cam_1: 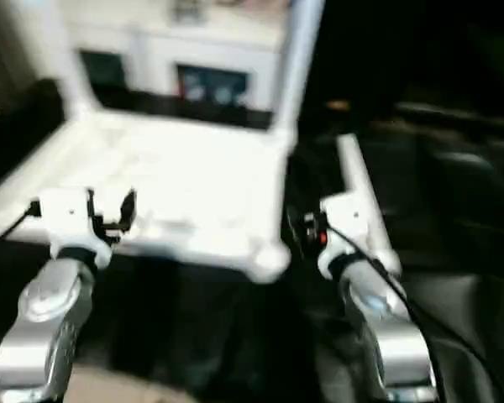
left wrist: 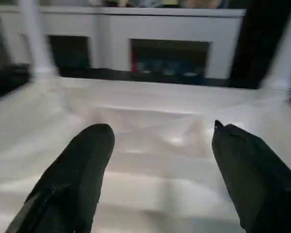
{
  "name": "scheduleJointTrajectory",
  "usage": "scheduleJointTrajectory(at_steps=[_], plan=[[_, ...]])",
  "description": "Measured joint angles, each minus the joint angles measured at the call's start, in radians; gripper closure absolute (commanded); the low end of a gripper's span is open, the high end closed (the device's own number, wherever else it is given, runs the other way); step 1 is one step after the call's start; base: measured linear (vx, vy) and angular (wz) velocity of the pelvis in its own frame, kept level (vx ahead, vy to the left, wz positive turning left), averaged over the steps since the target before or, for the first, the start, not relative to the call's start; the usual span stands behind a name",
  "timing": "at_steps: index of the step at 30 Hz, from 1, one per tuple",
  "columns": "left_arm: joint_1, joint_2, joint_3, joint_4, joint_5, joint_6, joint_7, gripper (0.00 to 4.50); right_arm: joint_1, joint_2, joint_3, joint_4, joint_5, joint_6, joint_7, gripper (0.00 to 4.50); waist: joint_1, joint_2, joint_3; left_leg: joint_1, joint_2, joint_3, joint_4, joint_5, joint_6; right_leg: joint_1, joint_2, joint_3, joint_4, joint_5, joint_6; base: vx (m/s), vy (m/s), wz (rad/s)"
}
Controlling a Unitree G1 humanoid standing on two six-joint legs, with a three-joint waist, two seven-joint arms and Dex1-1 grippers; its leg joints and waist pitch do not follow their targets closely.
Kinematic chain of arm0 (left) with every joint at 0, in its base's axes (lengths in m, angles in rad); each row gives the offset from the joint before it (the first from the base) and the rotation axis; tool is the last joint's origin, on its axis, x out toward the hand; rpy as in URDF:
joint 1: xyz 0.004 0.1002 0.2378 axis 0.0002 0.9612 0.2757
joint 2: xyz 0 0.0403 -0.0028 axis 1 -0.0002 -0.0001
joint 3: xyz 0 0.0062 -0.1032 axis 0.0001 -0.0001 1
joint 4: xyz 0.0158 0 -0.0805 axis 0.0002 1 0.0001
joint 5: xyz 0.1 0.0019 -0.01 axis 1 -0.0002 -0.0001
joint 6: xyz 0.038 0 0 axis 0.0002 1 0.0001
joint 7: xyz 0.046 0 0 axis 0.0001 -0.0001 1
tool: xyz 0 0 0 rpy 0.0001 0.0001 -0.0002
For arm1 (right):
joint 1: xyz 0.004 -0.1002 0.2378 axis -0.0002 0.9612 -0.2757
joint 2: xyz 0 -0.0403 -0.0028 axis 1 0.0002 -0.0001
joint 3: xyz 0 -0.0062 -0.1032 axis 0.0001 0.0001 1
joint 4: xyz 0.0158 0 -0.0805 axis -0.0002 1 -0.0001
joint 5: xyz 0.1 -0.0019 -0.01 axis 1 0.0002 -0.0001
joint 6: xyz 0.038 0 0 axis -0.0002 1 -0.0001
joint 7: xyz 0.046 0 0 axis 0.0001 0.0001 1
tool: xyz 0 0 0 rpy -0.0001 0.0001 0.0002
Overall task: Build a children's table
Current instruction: Rotate table base, then pick table leg
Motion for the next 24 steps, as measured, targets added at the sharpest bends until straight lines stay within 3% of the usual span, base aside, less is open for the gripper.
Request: scheduleJointTrajectory(at_steps=[1,2,3,4,8,15,18,24], plan=[[0.0,0.002,-0.013,-0.002,-0.003,0.0,-0.003,0.75,-0.007,0.0,-0.009,0.0,0.002,0.029,-0.005,1.39,0.003,0.003,-0.001,0.002,0.002,-0.012,-0.009,0.005,-0.009,0.004,0.006,-0.001,-0.004,0.0,-0.003,0.082,-0.096,-0.04],[-0.001,0.015,-0.017,-0.002,-0.006,-0.001,-0.018,0.75,-0.02,0.001,-0.023,0.0,0.013,0.061,-0.006,1.39,0.002,0.006,-0.003,0.002,0.011,-0.018,-0.017,0.025,-0.042,0.006,0.014,0.0,-0.004,0.002,-0.009,0.058,-0.053,-0.07],[-0.002,0.04,-0.017,-0.002,-0.012,-0.005,-0.041,0.54,-0.041,0.004,-0.028,0.006,0.02,0.083,-0.007,1.22,-0.002,0.008,-0.004,0.0,0.017,-0.019,-0.02,0.036,-0.076,0.006,0.02,0.0,-0.005,0.003,-0.012,0.058,-0.053,-0.07],[-0.002,0.059,-0.017,-0.002,-0.026,-0.006,-0.073,0.45,-0.06,0.003,-0.031,0.016,0.025,0.096,-0.009,1.12,-0.005,0.008,-0.003,-0.003,0.019,-0.019,-0.022,0.039,-0.081,0.005,0.021,-0.001,-0.01,0.007,-0.01,0.0,0.0,0.0],[-0.002,0.121,-0.045,-0.003,-0.074,-0.005,-0.204,0.12,-0.139,-0.02,-0.05,0.09,0.024,0.144,-0.039,0.81,-0.005,0.012,0.0,-0.009,0.021,-0.013,-0.023,0.039,-0.08,0.007,0.019,-0.002,-0.027,0.019,-0.018,0.0,0.0,0.0],[-0.049,0.235,-0.154,0.003,-0.141,0.045,-0.459,0.0,-0.337,-0.093,-0.1,0.343,-0.002,0.269,-0.067,0.3,-0.007,0.027,0.008,-0.008,0.046,0.029,-0.022,0.046,-0.081,0.011,0.017,0.002,-0.033,0.028,-0.021,-0.007,0.004,0.01],[-0.1,0.265,-0.182,0.007,-0.18,0.07,-0.545,0.0,-0.449,-0.14,-0.092,0.516,-0.022,0.279,-0.068,0.03,-0.007,0.036,0.01,-0.012,0.049,0.031,-0.022,0.053,-0.082,0.009,0.017,0.001,-0.032,0.032,-0.02,0.0,0.0,0.0],[-0.144,0.293,-0.188,0.028,-0.207,0.086,-0.613,0.0,-0.592,-0.187,-0.082,0.786,-0.049,0.316,-0.071,0.03,-0.009,0.041,0.012,-0.016,0.055,0.037,-0.027,0.06,-0.085,0.007,0.019,-0.001,-0.03,0.032,-0.02,0.0,0.0,0.0]])
